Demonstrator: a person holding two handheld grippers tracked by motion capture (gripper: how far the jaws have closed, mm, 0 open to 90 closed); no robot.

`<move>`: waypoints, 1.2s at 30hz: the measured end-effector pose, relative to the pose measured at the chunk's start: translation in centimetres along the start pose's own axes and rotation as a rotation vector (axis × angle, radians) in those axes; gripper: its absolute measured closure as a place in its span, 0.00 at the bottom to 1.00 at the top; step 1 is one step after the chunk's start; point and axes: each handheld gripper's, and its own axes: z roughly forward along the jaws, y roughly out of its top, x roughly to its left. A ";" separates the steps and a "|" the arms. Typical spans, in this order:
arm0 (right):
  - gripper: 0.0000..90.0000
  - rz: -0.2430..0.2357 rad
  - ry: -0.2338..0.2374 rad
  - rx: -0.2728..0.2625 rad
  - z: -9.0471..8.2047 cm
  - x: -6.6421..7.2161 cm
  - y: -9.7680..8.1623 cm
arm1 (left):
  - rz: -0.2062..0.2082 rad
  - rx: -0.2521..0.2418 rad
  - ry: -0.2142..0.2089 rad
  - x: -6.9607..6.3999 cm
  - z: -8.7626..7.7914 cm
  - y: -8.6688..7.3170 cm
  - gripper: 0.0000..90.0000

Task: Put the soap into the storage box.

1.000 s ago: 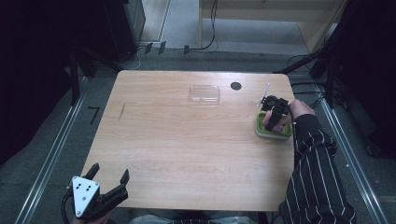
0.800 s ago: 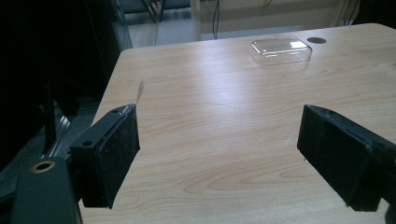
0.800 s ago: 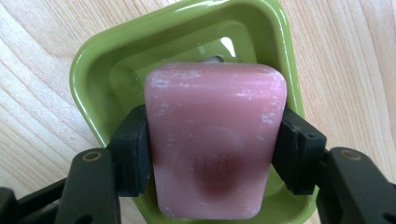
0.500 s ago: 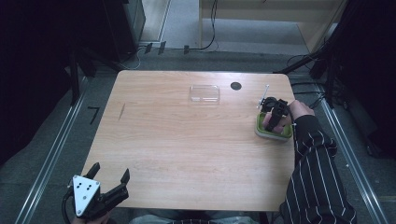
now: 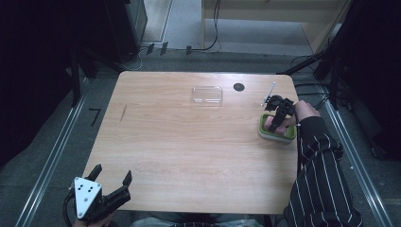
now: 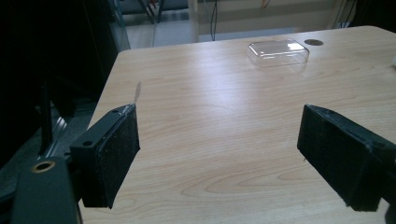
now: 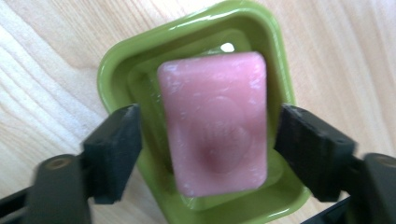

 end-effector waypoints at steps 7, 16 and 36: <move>0.15 0.096 0.027 0.004 -0.3 0.1 -0.8 | 0.013 0.002 -0.025 -0.3 0.6 0.3 0.15; 0.08 0.192 0.033 -0.024 -1.1 0.9 -2.2 | 0.026 -0.004 -0.052 -0.8 1.3 0.5 0.15; 0.03 0.256 0.042 0.051 -1.4 4.3 -2.9 | 0.031 -0.012 -0.080 -1.1 1.9 0.8 0.15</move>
